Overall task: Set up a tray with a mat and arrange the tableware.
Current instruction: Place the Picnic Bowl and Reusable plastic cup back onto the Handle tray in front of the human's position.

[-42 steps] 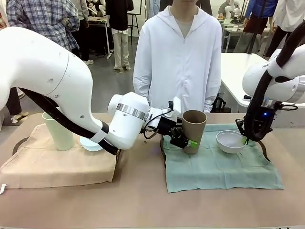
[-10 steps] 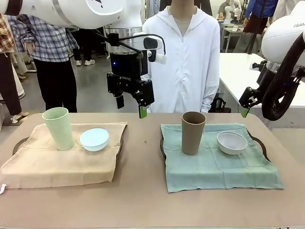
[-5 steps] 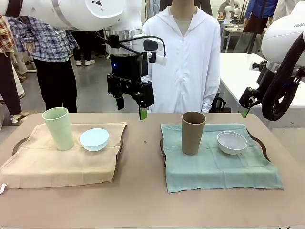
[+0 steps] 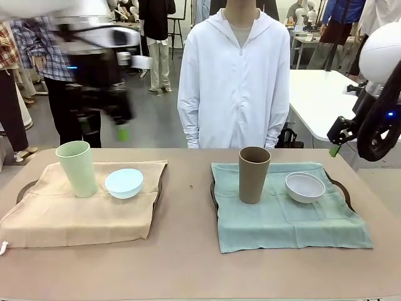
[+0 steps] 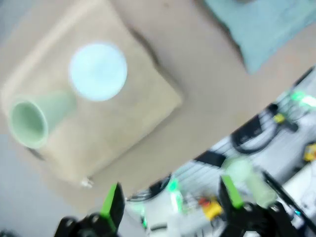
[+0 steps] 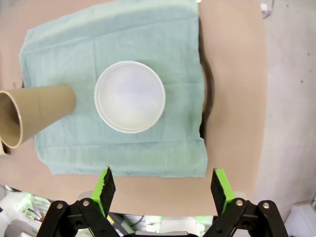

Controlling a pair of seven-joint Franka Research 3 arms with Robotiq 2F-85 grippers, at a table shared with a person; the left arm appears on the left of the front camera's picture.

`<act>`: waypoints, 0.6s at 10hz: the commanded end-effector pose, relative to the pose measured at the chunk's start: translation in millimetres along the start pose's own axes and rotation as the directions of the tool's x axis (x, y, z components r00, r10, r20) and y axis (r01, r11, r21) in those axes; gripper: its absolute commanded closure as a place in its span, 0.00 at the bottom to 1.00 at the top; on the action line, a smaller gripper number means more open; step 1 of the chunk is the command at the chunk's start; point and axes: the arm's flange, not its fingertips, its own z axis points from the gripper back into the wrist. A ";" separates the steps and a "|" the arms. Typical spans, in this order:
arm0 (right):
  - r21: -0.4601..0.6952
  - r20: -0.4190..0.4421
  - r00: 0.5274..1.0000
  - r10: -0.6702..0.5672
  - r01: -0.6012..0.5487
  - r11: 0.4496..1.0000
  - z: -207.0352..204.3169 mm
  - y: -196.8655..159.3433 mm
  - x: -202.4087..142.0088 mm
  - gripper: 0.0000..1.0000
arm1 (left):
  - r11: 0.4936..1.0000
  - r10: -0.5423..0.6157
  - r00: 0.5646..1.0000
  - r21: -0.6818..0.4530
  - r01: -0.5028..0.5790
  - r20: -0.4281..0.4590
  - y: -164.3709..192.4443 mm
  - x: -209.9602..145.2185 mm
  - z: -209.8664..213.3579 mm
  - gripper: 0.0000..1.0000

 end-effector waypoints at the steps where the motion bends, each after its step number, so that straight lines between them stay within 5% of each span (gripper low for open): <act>1: -0.014 0.018 1.000 -0.005 0.006 1.000 7.2 -10.7 -15.6 0.00 | 0.999 0.022 0.999 0.031 -0.021 -0.030 50.9 -52.1 -8.6 0.00; 3: -0.002 0.031 0.999 -0.038 0.038 0.999 12.7 -26.8 -24.0 0.00 | 0.989 0.138 0.990 0.048 -0.140 0.038 111.3 -99.7 -0.7 0.00; 4: -0.118 0.083 0.993 -0.086 0.095 0.988 13.0 -27.6 -23.9 0.00 | 0.994 0.094 0.993 0.049 -0.098 0.070 109.2 -109.3 0.5 0.00; 5: 0.010 0.028 0.999 -0.044 0.043 0.999 13.7 -20.2 -13.8 0.00 | 0.994 0.107 0.994 0.021 -0.107 -0.012 100.0 -86.2 -1.7 0.00; 6: -0.023 0.044 0.997 -0.056 0.057 0.998 18.0 -26.9 -17.0 0.00 | 0.992 0.127 0.992 0.024 -0.127 0.020 117.3 -105.9 3.8 0.00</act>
